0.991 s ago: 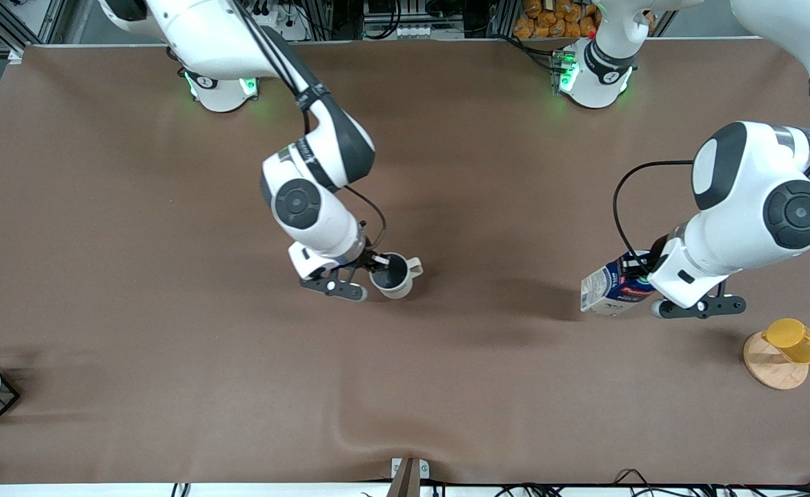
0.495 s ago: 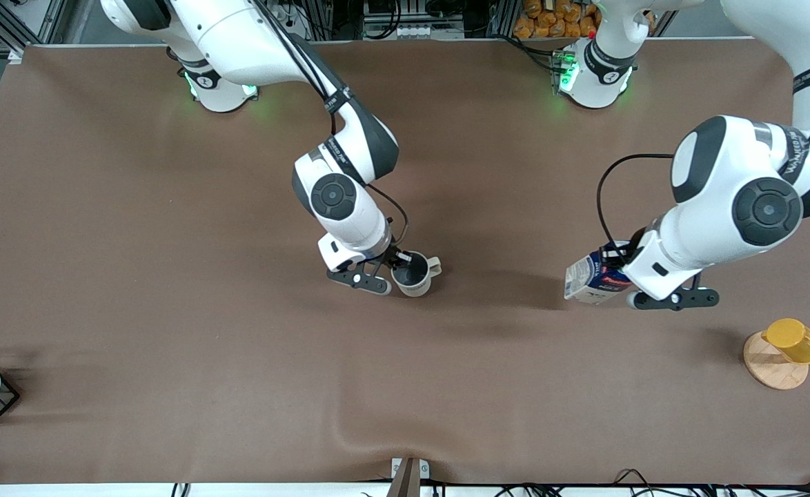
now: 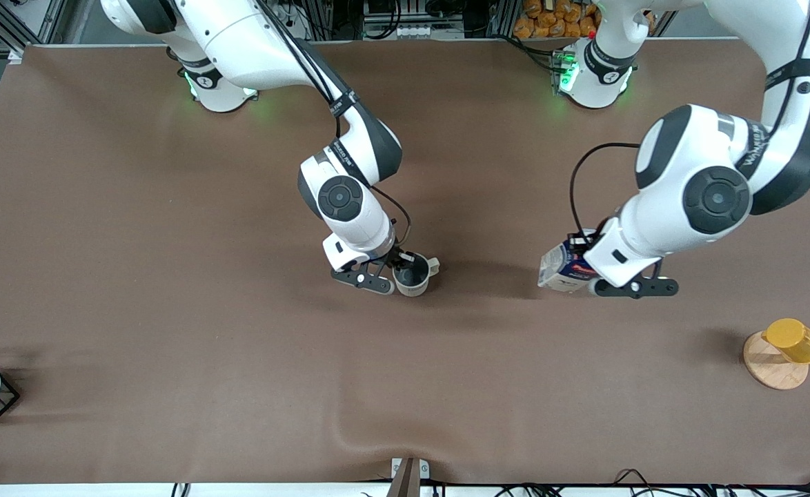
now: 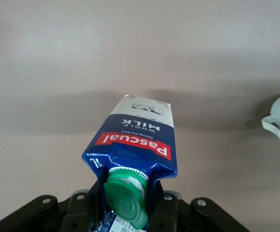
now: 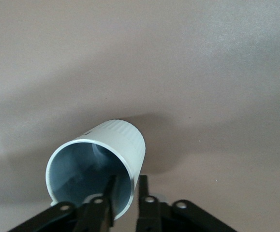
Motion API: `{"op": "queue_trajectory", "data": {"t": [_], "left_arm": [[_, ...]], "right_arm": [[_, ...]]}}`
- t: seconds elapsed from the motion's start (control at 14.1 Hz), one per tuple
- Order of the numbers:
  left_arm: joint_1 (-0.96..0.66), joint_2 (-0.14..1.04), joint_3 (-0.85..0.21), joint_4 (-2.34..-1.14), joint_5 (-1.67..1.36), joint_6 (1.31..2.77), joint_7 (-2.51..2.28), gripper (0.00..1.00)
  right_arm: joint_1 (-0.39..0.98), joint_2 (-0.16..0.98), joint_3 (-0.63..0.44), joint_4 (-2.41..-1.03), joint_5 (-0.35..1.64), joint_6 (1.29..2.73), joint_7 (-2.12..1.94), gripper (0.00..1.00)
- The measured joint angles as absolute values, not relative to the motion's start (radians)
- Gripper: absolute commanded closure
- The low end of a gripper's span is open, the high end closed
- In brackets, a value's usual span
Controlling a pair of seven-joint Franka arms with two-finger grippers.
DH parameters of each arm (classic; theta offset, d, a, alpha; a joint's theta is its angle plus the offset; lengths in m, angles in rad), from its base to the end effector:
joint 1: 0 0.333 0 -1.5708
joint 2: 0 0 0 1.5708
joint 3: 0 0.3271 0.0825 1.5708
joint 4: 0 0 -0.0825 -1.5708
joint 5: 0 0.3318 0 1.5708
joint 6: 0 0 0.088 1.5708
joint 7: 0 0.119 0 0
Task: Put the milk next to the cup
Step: 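Carry the mug to the table middle while the left gripper carries the carton, then open the right gripper off the mug while the left gripper brings the carton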
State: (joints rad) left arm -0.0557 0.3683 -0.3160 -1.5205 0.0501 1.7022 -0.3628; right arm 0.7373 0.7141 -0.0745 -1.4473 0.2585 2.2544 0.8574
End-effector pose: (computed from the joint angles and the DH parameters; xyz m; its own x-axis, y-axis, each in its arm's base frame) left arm 0.5682 -0.1878 0.4586 0.9838 -0.0092 -0.1793 -0.0092 -1.0000 0.0006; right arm 0.5370 0.4452 0.3011 0.9463 -0.3158 -0.0695 -0.3232 -0.9306 -0.1720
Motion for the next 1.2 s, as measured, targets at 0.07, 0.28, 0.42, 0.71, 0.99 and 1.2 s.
{"op": "queue_trajectory", "data": {"t": [0.07,0.28,0.42,0.71,0.99,1.2], "left_arm": [[-0.056,0.368,-0.331,-1.521,0.050,1.700,-0.374,0.70],[-0.059,0.369,-0.379,-1.525,0.050,1.693,-0.424,0.70],[-0.061,0.370,-0.413,-1.527,0.050,1.693,-0.469,0.70],[-0.125,0.372,-0.440,-1.529,0.049,1.692,-0.599,0.69],[-0.231,0.391,-0.442,-1.529,0.048,1.692,-0.772,0.67],[-0.292,0.418,-0.443,-1.511,0.048,1.694,-0.875,0.67]], "right_arm": [[0.737,0.714,-0.075,-1.446,0.258,2.254,0.866,0.00],[0.736,0.713,-0.085,-1.430,0.258,2.251,0.883,0.00],[0.726,0.711,-0.093,-1.411,0.258,2.219,0.885,0.00],[0.635,0.696,-0.103,-1.334,0.258,2.054,0.812,0.00],[0.526,0.650,-0.105,-1.320,0.258,1.954,0.692,0.00],[0.463,0.634,-0.105,-1.320,0.258,1.881,0.548,0.00]]}}
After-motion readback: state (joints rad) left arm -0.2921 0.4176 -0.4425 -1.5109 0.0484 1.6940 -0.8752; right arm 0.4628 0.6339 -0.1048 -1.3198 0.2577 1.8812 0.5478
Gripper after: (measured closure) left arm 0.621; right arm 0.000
